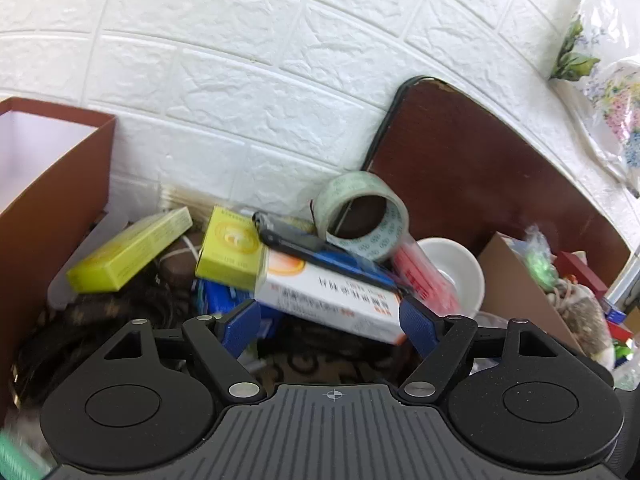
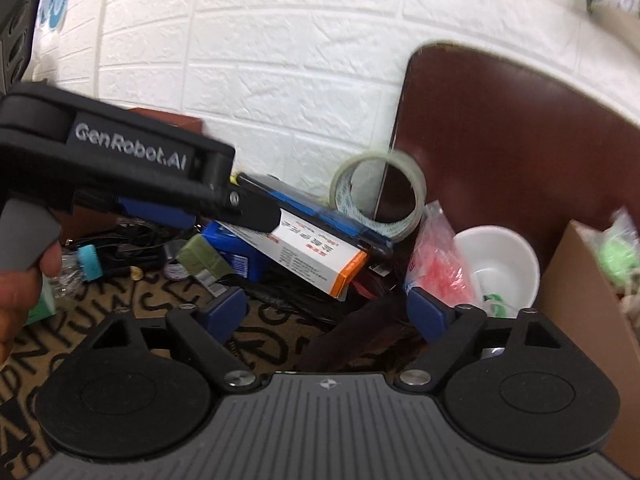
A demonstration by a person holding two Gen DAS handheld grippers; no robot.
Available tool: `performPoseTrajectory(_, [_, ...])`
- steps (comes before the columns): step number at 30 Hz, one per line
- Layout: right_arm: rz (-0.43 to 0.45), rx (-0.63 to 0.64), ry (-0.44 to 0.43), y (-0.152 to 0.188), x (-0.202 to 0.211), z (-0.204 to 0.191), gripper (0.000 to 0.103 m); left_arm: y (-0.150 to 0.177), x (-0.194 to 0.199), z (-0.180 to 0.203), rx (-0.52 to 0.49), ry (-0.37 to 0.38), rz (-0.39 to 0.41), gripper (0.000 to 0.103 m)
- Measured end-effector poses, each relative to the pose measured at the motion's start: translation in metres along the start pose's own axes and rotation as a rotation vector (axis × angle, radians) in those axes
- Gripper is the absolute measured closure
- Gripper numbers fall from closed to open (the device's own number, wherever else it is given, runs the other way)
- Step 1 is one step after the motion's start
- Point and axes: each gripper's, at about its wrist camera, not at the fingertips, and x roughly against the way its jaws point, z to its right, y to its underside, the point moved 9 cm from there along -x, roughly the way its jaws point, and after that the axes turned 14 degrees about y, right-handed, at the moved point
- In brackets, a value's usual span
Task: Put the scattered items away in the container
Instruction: 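Move the left tool to the pile and grasp the white-orange medicine box, then pull the medicine box out of the pile with the left tool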
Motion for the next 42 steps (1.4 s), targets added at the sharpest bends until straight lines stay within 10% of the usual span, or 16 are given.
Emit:
performPoseTrajectory(8, [-0.008,0.02,-0.042,-0.001,-0.019,-0.008,0.028,-0.002,-0.027,-0.011,0.014,0.011,-0.049,0.031])
performPoseTrajectory(20, [0.0,0.014,-0.059,-0.005,-0.023,-0.009,0.028,-0.012,-0.028,-0.019,-0.016,-0.003,-0.04,0.022])
performPoseTrajectory(31, [-0.062,-0.039,-0.081,-0.003,-0.012,0.002,0.041,-0.003,-0.014,-0.008,-0.021,-0.005,-0.064,0.055])
performPoseTrajectory(42, [-0.144,0.016,-0.162,0.072,0.117,-0.009,0.041,0.114,0.079,0.046,-0.002,0.031,-0.161,0.05])
